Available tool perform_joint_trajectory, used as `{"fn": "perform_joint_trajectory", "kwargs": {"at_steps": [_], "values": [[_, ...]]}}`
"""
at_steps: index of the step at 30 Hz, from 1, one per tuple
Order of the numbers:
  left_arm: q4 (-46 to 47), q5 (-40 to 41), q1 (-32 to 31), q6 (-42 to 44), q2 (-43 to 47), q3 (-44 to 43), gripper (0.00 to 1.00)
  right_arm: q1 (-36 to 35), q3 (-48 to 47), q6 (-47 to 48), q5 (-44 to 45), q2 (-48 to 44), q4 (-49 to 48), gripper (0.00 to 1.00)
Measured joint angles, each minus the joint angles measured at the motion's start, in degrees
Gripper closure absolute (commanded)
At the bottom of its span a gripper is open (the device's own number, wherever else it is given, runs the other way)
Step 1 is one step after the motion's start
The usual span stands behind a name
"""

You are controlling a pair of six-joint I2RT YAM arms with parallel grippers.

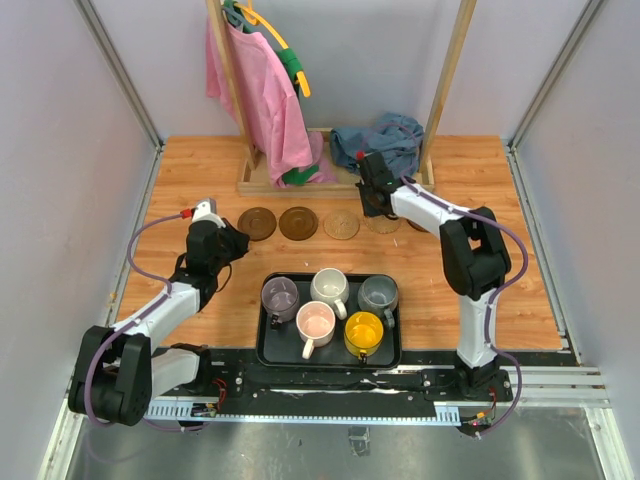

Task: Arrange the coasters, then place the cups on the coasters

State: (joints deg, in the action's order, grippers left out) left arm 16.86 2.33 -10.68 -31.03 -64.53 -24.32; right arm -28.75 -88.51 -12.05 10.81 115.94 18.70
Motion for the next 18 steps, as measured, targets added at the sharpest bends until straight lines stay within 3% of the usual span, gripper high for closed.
{"fn": "perform_joint_trajectory", "kwargs": {"at_steps": [6, 18], "values": [[0.02, -1.20, 0.00, 0.15, 0.00, 0.02, 0.95, 5.27, 6.21, -1.46, -0.07, 0.00, 0.09, 0.94], [0.04, -2.21, 0.00, 0.15, 0.00, 0.00, 0.94, 5.64, 6.38, -1.42, -0.04, 0.00, -1.01, 0.95]]}}
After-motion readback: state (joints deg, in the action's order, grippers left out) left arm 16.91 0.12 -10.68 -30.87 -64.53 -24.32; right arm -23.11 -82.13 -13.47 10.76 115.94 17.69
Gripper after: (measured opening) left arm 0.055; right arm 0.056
